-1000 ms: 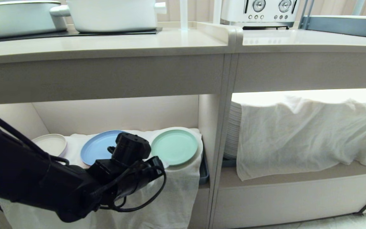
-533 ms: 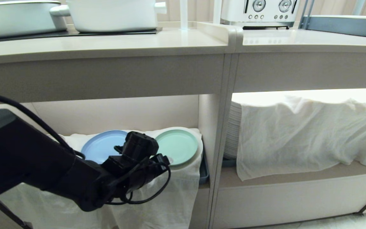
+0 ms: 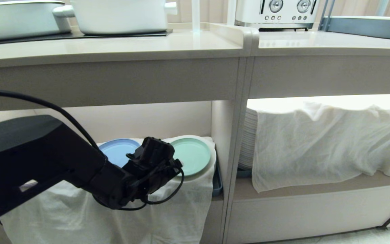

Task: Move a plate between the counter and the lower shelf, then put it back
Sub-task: Pick up the plate in the cupboard

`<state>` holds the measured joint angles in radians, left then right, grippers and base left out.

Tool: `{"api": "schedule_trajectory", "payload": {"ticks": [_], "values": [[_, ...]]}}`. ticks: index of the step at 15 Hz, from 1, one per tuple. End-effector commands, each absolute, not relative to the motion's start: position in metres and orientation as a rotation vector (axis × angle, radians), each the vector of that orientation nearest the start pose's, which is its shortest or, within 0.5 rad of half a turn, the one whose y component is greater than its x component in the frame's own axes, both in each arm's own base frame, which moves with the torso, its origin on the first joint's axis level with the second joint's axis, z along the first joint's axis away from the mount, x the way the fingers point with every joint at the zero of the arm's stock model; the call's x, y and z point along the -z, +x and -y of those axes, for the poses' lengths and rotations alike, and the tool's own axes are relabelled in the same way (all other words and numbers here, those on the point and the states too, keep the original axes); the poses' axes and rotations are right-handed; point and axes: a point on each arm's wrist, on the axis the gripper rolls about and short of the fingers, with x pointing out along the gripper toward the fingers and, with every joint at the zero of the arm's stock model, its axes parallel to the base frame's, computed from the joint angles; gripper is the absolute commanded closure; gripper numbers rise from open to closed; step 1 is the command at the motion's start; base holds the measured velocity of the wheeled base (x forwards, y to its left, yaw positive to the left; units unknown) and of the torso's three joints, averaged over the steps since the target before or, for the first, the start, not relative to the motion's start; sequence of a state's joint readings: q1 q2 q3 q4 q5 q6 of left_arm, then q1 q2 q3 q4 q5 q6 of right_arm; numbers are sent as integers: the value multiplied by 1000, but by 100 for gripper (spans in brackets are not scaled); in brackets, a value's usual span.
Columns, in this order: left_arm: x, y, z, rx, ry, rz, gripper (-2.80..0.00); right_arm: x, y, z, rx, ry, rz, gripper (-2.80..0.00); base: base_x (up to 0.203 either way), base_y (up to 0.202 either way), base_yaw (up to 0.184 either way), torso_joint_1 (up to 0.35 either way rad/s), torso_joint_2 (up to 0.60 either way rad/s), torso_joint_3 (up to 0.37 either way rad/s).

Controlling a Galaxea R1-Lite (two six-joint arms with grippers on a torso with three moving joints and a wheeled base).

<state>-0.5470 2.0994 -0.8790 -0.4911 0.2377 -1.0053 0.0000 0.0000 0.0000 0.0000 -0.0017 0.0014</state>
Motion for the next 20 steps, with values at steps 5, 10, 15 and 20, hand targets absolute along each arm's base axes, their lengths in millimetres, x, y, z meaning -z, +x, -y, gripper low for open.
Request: {"api": "schedule_trajectory", "payload": {"ticks": [5, 10, 15, 20], "values": [[-46, 336, 183, -89, -714, -713, -280, -75, -23, 0, 2, 2, 0, 0, 0, 0, 0, 0, 0, 0], [-45, 344, 192, -78, -742, -702, -280, -75, -23, 0, 2, 2, 0, 0, 0, 0, 0, 0, 0, 0], [-41, 353, 197, -76, -745, -697, -280, -75, -23, 0, 2, 2, 0, 0, 0, 0, 0, 0, 0, 0], [-35, 354, 196, -91, -733, -714, -280, -75, -23, 0, 2, 2, 0, 0, 0, 0, 0, 0, 0, 0]]}}
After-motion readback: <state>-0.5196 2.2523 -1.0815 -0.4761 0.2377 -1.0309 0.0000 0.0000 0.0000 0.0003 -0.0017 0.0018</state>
